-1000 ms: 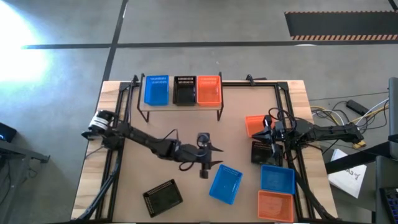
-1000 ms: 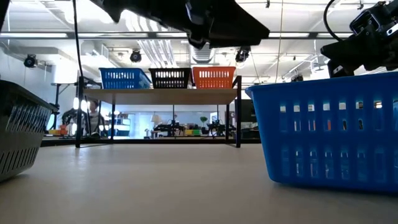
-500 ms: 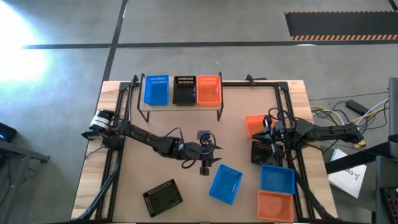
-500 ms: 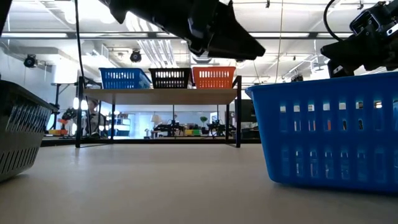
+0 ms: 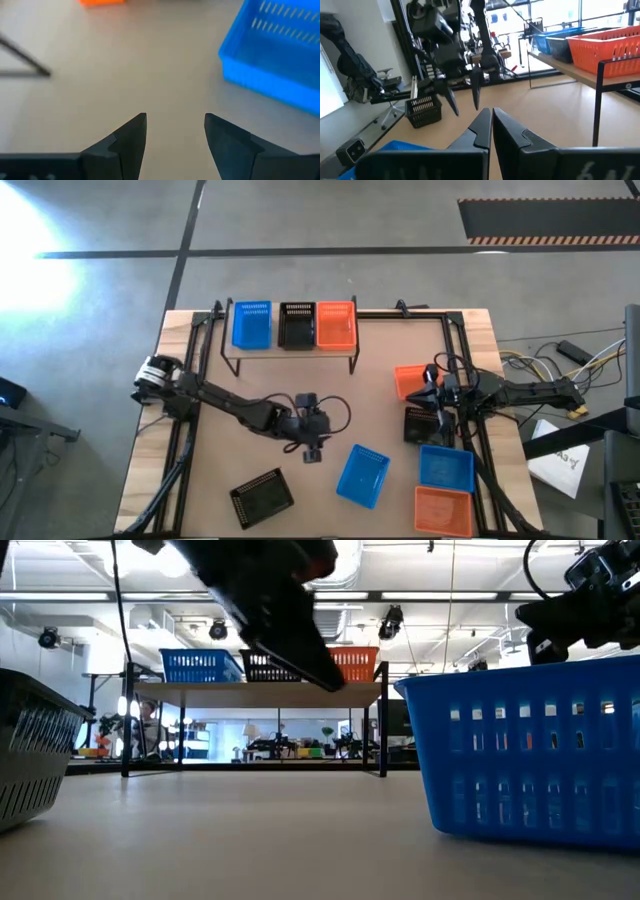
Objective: Stack baskets on shelf by color
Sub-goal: Stack the left black basket on top of the black basket on the shelf
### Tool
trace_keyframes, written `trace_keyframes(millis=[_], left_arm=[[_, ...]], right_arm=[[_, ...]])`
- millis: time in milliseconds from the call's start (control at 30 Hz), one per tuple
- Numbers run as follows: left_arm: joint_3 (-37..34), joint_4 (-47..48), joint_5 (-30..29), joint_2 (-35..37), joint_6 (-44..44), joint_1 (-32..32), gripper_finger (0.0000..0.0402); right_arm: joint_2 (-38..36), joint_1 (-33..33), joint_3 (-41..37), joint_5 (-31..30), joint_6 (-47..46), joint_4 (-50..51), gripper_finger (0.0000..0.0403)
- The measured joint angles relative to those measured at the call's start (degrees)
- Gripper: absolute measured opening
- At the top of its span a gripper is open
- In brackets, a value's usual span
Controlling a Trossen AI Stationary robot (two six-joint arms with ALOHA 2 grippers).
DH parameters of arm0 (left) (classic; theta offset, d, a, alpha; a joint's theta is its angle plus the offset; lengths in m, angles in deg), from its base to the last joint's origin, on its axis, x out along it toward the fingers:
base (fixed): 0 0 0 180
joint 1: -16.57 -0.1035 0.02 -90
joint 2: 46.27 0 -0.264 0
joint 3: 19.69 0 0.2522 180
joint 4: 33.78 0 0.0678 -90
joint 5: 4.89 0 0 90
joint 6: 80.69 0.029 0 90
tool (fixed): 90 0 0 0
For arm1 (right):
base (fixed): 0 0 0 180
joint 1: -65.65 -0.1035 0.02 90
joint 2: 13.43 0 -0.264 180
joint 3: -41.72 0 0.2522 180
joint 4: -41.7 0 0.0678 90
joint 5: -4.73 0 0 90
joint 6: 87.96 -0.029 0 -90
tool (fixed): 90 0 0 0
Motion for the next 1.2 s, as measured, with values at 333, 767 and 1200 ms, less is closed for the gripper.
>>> trace_keyframes(millis=[333, 767, 1200], left_arm=[[-0.1, 18.14, -5.12, 4.98, -7.01, 8.9, 0.0185], [2.93, 25.89, -3.88, 4.86, 6.33, 16.42, 0.0185], [9.98, 30.99, 5.63, 2.09, -1.76, 21.67, 0.0181]], right_arm=[[0.07, 0.0, 0.51, 0.0, 0.45, 0.08, 0.0009], [0.04, 0.0, 0.64, -0.09, 0.55, 0.1, 0.0009], [0.39, -0.02, 0.77, 0.61, -3.6, -0.83, 0.0009]])
